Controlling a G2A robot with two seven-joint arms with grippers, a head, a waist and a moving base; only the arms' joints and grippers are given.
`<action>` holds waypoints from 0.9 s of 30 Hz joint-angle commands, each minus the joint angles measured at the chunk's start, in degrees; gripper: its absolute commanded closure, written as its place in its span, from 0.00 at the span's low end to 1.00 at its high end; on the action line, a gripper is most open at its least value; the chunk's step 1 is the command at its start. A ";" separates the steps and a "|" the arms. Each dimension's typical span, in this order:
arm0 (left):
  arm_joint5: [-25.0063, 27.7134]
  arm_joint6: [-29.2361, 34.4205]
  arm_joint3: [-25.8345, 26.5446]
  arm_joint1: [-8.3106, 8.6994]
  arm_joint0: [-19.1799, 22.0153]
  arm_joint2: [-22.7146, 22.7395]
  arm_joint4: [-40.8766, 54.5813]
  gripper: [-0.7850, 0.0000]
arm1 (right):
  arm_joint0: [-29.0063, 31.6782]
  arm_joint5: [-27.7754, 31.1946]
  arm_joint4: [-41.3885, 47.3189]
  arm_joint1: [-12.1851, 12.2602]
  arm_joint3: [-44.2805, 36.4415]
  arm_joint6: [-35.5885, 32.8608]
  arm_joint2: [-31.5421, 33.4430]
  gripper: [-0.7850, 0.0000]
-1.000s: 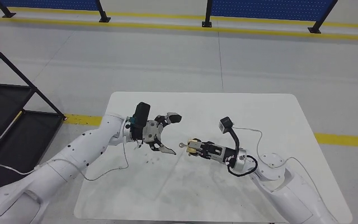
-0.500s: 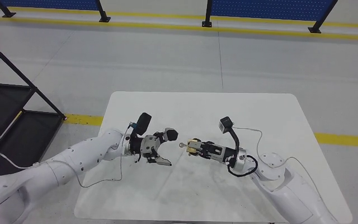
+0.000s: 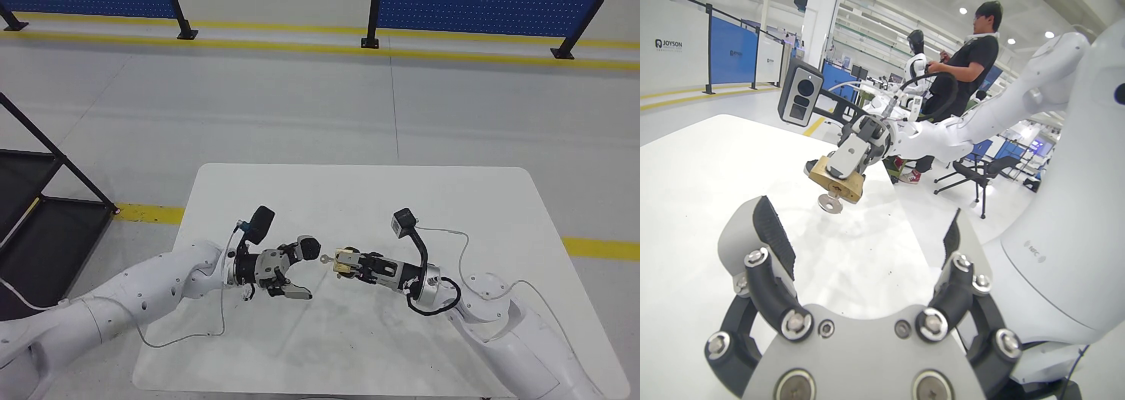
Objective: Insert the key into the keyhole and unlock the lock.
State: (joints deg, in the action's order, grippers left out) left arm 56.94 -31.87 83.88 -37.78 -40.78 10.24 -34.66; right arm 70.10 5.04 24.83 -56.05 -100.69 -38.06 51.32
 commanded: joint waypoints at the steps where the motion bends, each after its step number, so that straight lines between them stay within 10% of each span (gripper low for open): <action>1: 1.06 2.52 -0.82 0.10 0.05 0.93 2.39 0.00 | 0.00 0.00 0.00 0.00 0.00 0.00 0.00 1.00; 13: 1.06 21.09 1.41 2.36 0.11 2.16 25.55 0.00 | 0.00 0.00 0.00 0.00 0.00 0.00 0.00 1.00; 27: -6.20 61.45 3.23 4.92 1.55 -0.05 70.78 0.00 | 0.00 0.00 0.00 0.00 0.00 0.00 0.00 1.00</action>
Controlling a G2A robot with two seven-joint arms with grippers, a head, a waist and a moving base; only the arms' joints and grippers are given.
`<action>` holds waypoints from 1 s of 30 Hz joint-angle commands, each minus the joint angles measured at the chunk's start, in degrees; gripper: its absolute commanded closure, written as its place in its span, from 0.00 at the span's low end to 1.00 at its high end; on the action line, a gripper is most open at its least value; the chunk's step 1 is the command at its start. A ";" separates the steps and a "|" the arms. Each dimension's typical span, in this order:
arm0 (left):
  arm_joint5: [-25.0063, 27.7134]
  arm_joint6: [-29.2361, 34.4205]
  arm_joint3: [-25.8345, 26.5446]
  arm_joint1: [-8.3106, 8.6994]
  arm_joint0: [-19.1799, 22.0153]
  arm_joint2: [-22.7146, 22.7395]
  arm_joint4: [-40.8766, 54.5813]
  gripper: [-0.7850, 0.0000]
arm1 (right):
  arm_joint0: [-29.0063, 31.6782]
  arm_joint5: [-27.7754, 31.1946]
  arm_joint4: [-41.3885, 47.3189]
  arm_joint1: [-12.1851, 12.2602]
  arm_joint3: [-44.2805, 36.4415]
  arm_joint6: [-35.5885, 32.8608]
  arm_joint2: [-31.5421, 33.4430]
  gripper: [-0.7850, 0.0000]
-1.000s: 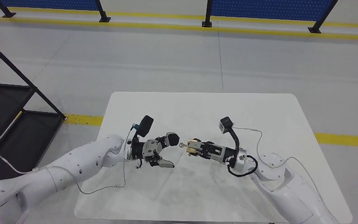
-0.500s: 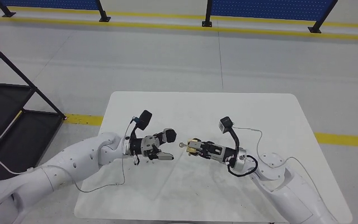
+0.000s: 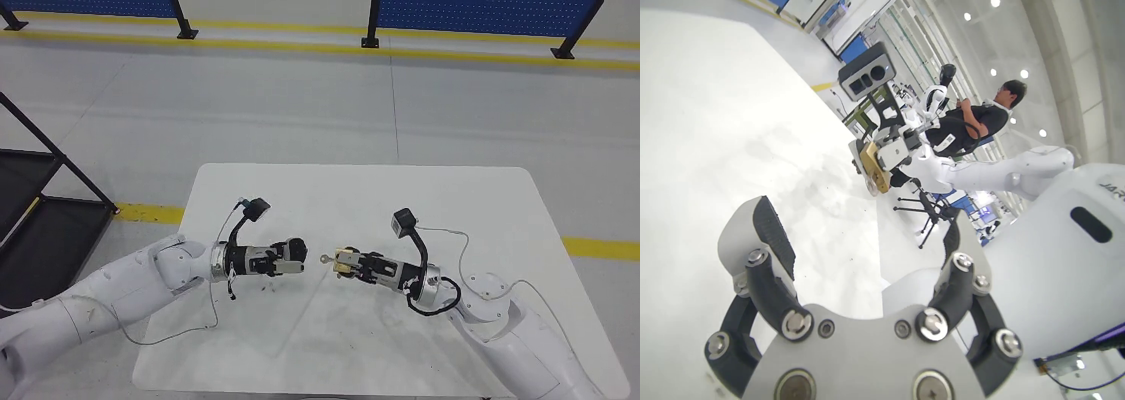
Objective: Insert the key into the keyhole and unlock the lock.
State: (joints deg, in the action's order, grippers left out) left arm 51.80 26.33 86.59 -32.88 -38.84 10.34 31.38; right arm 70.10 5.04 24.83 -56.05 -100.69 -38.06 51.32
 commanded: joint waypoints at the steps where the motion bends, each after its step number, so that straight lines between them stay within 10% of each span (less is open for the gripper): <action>1: -2.01 6.39 0.60 0.08 -0.20 0.00 7.42 0.00 | 0.00 0.00 0.00 0.00 0.00 0.00 0.00 1.00; 10: -9.71 20.70 -1.54 -0.26 -2.01 2.54 26.13 0.00 | 0.00 0.00 0.00 0.00 0.00 0.00 0.00 1.00; 30: -14.35 19.39 2.73 -0.71 -4.10 6.92 22.03 0.00 | 0.00 0.00 0.00 0.00 0.00 0.00 0.00 1.00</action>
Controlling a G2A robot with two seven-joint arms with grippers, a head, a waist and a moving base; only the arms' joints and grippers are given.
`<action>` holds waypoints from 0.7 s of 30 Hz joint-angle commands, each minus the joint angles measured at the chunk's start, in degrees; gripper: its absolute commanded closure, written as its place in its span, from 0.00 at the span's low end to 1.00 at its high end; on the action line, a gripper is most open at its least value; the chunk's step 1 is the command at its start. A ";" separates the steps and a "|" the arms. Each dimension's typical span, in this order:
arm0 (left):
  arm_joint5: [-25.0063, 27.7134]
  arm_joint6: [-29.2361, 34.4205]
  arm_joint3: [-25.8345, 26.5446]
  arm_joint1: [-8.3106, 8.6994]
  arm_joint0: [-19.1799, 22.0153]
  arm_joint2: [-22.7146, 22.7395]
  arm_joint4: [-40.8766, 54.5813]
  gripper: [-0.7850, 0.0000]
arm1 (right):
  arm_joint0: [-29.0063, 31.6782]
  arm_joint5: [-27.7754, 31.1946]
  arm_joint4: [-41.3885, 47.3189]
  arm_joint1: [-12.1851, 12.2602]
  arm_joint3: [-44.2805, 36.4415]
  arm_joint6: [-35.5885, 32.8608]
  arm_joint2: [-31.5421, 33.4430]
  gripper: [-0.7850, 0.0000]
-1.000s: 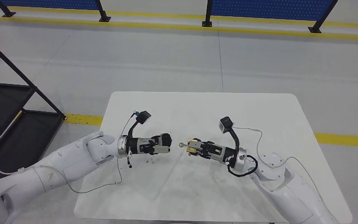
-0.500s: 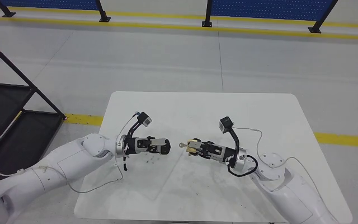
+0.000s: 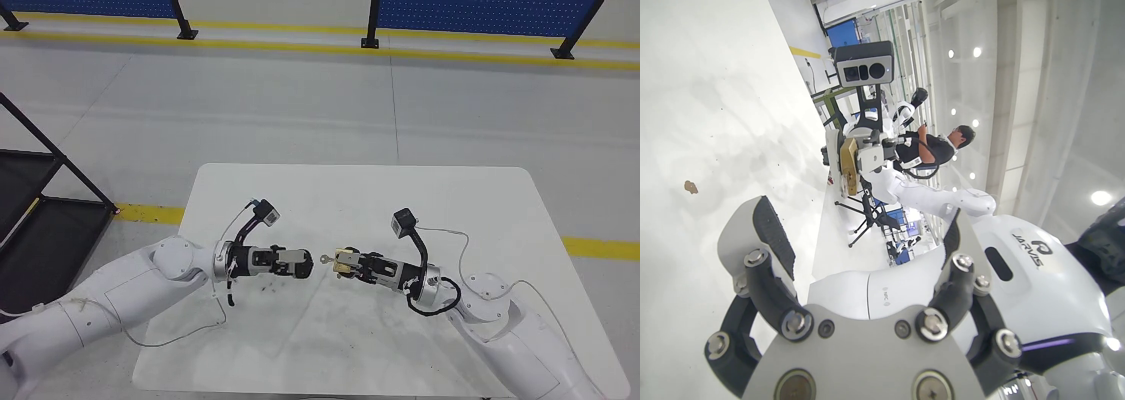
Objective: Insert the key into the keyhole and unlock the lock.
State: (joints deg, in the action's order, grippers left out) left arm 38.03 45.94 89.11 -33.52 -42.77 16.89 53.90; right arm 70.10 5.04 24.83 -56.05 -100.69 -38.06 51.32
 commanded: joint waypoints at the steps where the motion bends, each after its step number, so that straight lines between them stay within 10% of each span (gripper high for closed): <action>1: -1.10 -0.38 0.35 -0.16 -0.40 0.72 -0.94 0.00 | 0.00 0.00 0.00 0.00 0.00 0.00 0.00 1.00; 4: -2.36 -0.77 0.40 -0.54 -1.00 1.73 -2.14 0.01 | 0.00 0.00 0.00 0.00 0.00 0.00 0.00 1.00; 8: -2.67 -0.73 0.20 -1.20 -1.96 3.00 -2.62 0.51 | 0.00 0.00 0.00 0.00 0.00 0.00 0.00 1.00; 21: -3.19 1.24 -2.41 -3.22 -4.86 6.87 -3.63 0.58 | 0.00 0.00 0.00 0.00 0.00 0.00 0.00 1.00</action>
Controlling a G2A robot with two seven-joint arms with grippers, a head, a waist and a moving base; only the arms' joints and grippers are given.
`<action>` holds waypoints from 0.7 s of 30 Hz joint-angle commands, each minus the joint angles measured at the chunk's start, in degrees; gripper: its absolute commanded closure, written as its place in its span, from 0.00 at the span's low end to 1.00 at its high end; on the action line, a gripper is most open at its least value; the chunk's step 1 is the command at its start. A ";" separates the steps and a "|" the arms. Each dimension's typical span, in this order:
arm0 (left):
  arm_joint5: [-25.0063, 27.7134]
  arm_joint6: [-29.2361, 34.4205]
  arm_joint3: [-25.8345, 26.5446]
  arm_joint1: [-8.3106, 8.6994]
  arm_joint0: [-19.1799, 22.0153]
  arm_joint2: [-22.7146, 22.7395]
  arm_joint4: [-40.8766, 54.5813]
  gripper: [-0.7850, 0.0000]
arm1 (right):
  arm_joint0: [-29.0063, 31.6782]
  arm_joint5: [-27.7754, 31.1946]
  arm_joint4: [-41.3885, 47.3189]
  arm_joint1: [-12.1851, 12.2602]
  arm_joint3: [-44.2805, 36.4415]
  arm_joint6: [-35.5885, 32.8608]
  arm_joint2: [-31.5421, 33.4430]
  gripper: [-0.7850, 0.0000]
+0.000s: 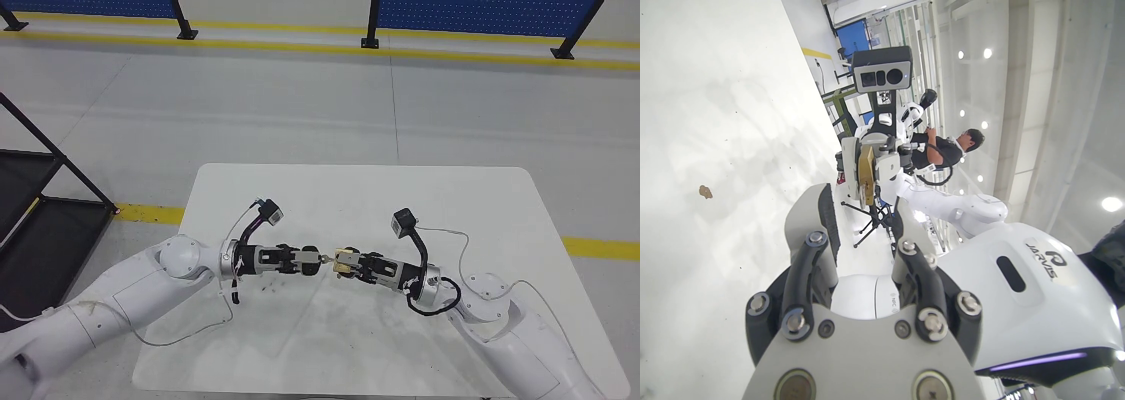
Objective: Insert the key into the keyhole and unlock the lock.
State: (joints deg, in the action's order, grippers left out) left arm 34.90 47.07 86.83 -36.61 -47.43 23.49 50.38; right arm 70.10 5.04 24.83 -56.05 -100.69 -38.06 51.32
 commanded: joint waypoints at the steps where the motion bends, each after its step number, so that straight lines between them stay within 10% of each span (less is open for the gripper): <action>1: -0.19 0.21 -0.27 -0.28 -0.44 0.54 -0.14 0.58 | 0.00 0.00 0.00 0.00 0.00 0.00 0.00 1.00; 21: -2.61 3.96 -0.45 -2.71 -3.66 6.45 -1.90 0.75 | 0.00 0.00 0.00 0.00 0.00 0.00 0.00 1.00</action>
State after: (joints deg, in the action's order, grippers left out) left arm 32.40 50.79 86.39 -39.24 -50.91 29.66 48.47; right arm 70.10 5.04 24.83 -56.05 -100.69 -38.06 51.32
